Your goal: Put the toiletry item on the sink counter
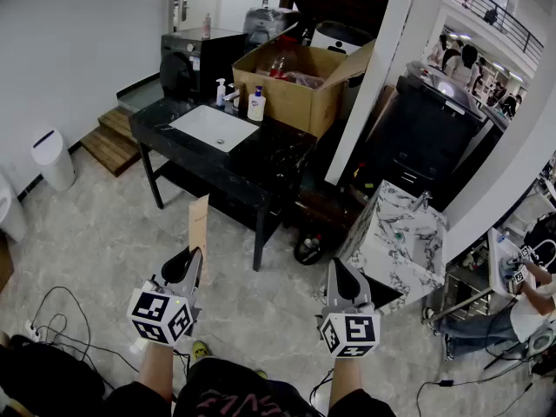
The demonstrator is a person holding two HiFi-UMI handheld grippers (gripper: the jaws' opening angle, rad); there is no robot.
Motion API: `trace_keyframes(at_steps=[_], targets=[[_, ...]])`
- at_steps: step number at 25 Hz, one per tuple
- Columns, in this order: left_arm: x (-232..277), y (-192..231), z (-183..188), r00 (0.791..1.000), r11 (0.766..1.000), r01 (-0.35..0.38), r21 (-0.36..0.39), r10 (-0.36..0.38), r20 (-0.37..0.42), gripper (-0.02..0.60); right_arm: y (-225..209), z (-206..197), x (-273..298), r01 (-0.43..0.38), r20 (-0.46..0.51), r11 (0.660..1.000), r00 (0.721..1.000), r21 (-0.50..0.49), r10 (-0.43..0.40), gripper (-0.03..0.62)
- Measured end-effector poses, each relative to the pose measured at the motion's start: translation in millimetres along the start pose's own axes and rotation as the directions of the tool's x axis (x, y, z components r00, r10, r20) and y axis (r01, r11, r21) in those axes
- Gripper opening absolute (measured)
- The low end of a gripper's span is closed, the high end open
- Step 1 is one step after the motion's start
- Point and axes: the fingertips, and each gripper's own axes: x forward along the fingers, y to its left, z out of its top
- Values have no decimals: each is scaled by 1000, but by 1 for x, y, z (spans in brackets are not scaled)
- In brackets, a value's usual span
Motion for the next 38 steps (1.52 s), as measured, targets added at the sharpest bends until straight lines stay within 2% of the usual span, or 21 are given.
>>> trace_keyframes(at_steps=[14, 22, 31, 38], targets=[[-6, -44, -22, 999, 1000, 5, -2, -5, -43, 41, -18, -15, -28, -11, -18, 1000, 1000, 24, 12, 8], [-5, -63, -31, 997, 999, -4, 40, 7, -81, 41, -26, -31, -29, -49, -27, 996, 998, 75, 51, 9], [41, -32, -33, 995, 1000, -18, 20, 20, -99, 41, -36, -42, 25, -51, -56, 996, 997, 78, 56, 9], [126, 30, -41, 993, 1000, 10, -26, -13, -119, 41, -41, -62, 124, -25, -110, 998, 993, 56, 31, 9]])
